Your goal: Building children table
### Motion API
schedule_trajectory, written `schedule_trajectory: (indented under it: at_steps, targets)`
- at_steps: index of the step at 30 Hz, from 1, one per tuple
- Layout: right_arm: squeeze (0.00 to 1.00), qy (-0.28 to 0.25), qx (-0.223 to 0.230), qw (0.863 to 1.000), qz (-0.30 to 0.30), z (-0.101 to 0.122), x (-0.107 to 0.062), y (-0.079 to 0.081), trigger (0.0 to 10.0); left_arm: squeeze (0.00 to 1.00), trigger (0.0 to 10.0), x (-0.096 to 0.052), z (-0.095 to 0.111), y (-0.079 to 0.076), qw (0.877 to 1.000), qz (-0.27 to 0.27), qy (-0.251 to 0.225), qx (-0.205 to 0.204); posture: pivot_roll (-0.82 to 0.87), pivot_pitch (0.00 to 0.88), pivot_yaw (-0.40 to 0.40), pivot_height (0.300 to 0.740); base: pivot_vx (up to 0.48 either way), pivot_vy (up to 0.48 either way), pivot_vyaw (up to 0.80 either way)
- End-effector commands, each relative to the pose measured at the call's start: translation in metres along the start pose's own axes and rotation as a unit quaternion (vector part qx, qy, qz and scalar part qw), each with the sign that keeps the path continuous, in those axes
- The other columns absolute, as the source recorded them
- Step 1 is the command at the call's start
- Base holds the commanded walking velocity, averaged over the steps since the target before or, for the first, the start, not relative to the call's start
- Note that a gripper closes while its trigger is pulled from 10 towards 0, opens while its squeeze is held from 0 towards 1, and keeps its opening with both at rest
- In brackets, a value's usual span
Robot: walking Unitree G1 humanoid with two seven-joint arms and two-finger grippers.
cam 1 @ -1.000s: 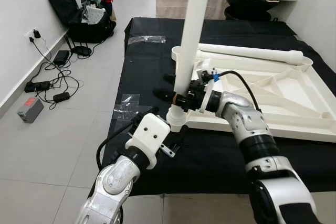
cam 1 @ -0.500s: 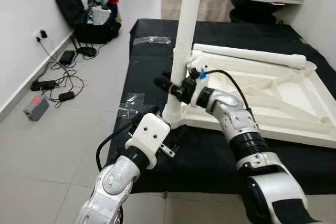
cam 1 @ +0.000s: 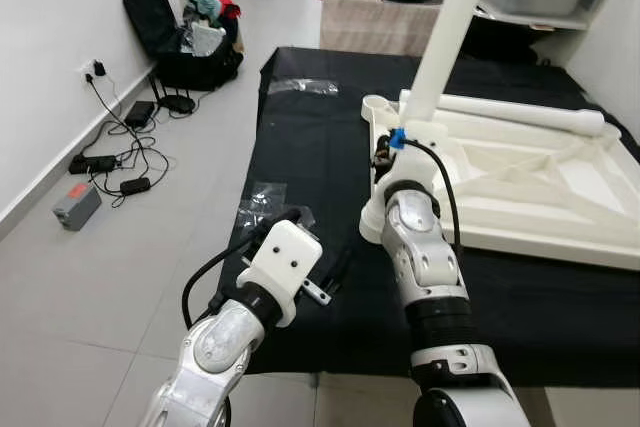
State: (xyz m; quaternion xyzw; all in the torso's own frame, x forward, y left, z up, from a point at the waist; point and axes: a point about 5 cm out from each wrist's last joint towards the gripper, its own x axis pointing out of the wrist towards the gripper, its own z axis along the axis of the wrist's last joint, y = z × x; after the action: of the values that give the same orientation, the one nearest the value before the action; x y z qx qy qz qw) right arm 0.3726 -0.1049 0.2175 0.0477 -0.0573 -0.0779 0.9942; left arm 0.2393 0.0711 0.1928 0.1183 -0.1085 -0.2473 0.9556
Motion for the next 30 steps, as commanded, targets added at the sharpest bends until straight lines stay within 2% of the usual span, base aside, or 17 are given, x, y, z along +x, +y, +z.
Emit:
schedule_trajectory:
  at_steps: [1, 3, 6, 8, 9, 11, 13, 14, 15, 17, 18, 19, 20, 21, 24, 27, 30]
  targets:
    - [0.0, 0.028, 0.019, 0.999, -0.001, -0.011, -0.003, 0.007, 10.0, 0.0, 10.0, -0.001, -0.002, -0.001, 1.0, -0.001, 0.004, 0.0, 0.11, 0.123, -0.073, 0.74, 0.0, 0.0, 0.0]
    - [1.0, 0.009, 0.025, 1.0, 0.013, -0.006, -0.001, 0.009, 10.0, 0.0, 10.0, -0.001, -0.002, -0.001, 1.0, 0.0, 0.004, 0.0, 0.1, 0.122, -0.075, 0.74, 0.0, 0.0, 0.0]
    - [1.0, 0.0, 0.031, 0.999, 0.013, -0.003, 0.005, 0.003, 10.0, 0.0, 10.0, 0.0, -0.002, 0.0, 1.0, 0.001, 0.004, -0.001, 0.1, 0.125, -0.073, 0.74, 0.0, 0.0, 0.0]
    - [1.0, -0.024, -0.003, 0.999, -0.021, 0.002, 0.009, -0.013, 10.0, 0.0, 10.0, 0.001, -0.002, 0.0, 1.0, 0.001, 0.002, 0.0, 0.1, 0.13, -0.072, 0.74, 0.0, 0.0, 0.0]
    - [0.0, -0.032, 0.006, 0.999, -0.002, 0.005, 0.016, -0.023, 10.0, 0.0, 10.0, 0.002, -0.001, 0.0, 1.0, 0.002, 0.001, -0.001, 0.1, 0.128, -0.077, 0.74, 0.0, 0.0, 0.0]
    - [0.0, -0.037, 0.015, 0.999, 0.012, 0.008, 0.02, -0.03, 10.0, 0.0, 10.0, 0.002, 0.0, -0.001, 1.0, 0.002, 0.0, -0.001, 0.1, 0.128, -0.077, 0.74, 0.0, 0.0, 0.0]
    - [0.0, -0.016, 0.064, 0.983, 0.17, 0.01, 0.025, -0.026, 10.0, 0.0, 10.0, 0.002, -0.001, -0.001, 1.0, 0.001, 0.0, -0.002, 0.1, 0.129, -0.071, 0.74, 0.0, 0.0, 0.0]
    - [0.0, -0.016, 0.064, 0.983, 0.17, 0.01, 0.025, -0.026, 10.0, 0.0, 10.0, 0.002, -0.001, -0.001, 1.0, 0.001, 0.0, -0.002, 0.1, 0.129, -0.071, 0.74, 0.0, 0.0, 0.0]
    - [0.0, -0.004, 0.078, 0.97, 0.229, 0.01, 0.025, -0.023, 10.0, 0.0, 10.0, 0.002, -0.001, -0.001, 1.0, 0.001, 0.0, -0.002, 0.1, 0.125, -0.07, 0.74, 0.0, 0.0, 0.0]
    - [0.0, 0.008, 0.081, 0.929, 0.362, 0.012, 0.018, -0.018, 10.0, 0.0, 10.0, 0.002, -0.001, -0.001, 1.0, 0.0, 0.0, -0.001, 0.1, 0.122, -0.072, 0.74, 0.0, 0.0, 0.0]
    - [0.0, 0.008, 0.081, 0.929, 0.362, 0.012, 0.018, -0.018, 10.0, 0.0, 10.0, 0.002, -0.001, -0.001, 1.0, 0.0, 0.0, -0.001, 0.1, 0.122, -0.072, 0.74, 0.0, 0.0, 0.0]
    - [0.0, 0.014, 0.075, 0.883, 0.463, 0.014, 0.009, -0.014, 10.0, 0.0, 10.0, 0.003, 0.0, -0.001, 1.0, 0.001, -0.001, -0.001, 0.1, 0.123, -0.071, 0.74, 0.0, 0.0, 0.0]
    - [0.0, 0.014, 0.075, 0.883, 0.463, 0.014, 0.009, -0.014, 10.0, 0.0, 10.0, 0.003, 0.0, -0.001, 1.0, 0.001, -0.001, -0.001, 0.1, 0.123, -0.071, 0.74, 0.0, 0.0, 0.0]
    - [0.0, 0.013, 0.076, 0.867, 0.492, 0.015, 0.006, -0.013, 10.0, 0.0, 10.0, 0.003, 0.0, -0.001, 1.0, 0.0, -0.002, 0.0, 0.1, 0.125, -0.072, 0.74, 0.0, 0.0, 0.0]
    - [0.0, 0.017, 0.075, 0.792, 0.606, 0.016, -0.01, -0.009, 10.0, 0.0, 10.0, 0.003, 0.001, -0.002, 1.0, -0.001, -0.003, -0.002, 0.11, 0.125, -0.072, 0.74, 0.0, 0.0, 0.0]
    - [0.0, 0.019, 0.074, 0.777, 0.625, 0.015, -0.011, -0.008, 10.0, 0.0, 10.0, 0.002, 0.001, -0.003, 1.0, -0.002, -0.003, -0.002, 0.11, 0.125, -0.072, 0.74, 0.0, 0.0, 0.0]
    - [0.0, 0.031, 0.043, 0.762, 0.646, 0.009, -0.01, 0.009, 10.0, 0.0, 10.0, 0.002, 0.002, -0.002, 1.0, 0.001, -0.004, -0.001, 0.11, 0.13, -0.075, 0.74, 0.0, 0.0, 0.0]
